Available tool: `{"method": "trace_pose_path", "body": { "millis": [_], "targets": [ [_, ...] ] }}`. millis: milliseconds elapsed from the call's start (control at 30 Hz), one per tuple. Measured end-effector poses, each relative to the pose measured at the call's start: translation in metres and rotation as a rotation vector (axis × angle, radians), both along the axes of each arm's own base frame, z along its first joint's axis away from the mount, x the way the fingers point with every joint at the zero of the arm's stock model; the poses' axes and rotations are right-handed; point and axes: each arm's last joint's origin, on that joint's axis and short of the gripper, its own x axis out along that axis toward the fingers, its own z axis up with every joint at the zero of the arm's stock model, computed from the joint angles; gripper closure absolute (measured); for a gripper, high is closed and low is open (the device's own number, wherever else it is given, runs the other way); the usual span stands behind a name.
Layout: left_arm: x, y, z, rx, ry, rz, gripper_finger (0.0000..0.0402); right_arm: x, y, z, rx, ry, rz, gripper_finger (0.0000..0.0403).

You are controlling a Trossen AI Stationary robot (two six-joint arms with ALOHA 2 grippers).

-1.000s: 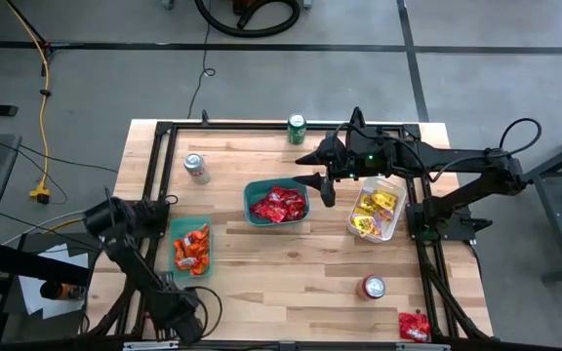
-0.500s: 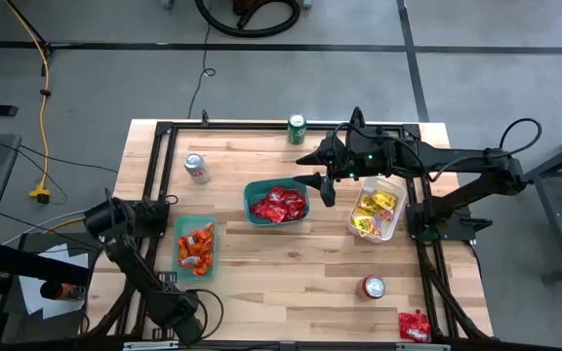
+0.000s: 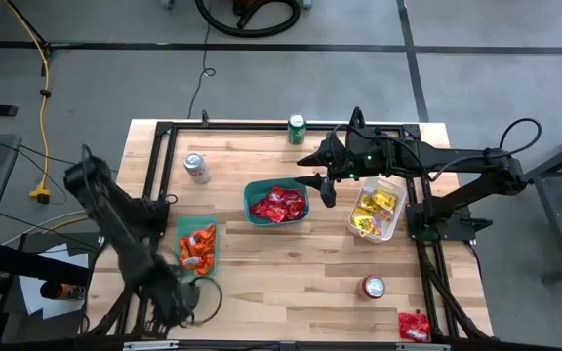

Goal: Sort candy
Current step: Put the red candy into the green bin

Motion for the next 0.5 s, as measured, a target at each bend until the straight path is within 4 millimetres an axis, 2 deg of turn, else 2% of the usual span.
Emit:
{"method": "trace_pose_path", "body": {
  "millis": [133, 267, 400, 500],
  "targets": [
    [0.022, 0.038, 0.043, -0.037, -0.388, 0.109, 0.0401, 0.000, 0.001, 0.001, 0.016, -0.006, 0.012, 0.0178],
    [0.042, 0.094, 0.072, 0.137, -0.688, 0.257, 0.0401, -0.002, 0.002, 0.003, 0.064, -0.017, 0.047, 0.0178],
    [0.059, 0.145, 0.090, 0.392, -0.887, 0.374, 0.0401, -0.005, 0.005, 0.006, 0.101, -0.035, 0.079, 0.0178],
    [0.076, 0.175, 0.092, 0.417, -1.024, 0.407, 0.0401, -0.009, 0.008, 0.011, 0.103, -0.058, 0.090, 0.0178]
  ]
}}
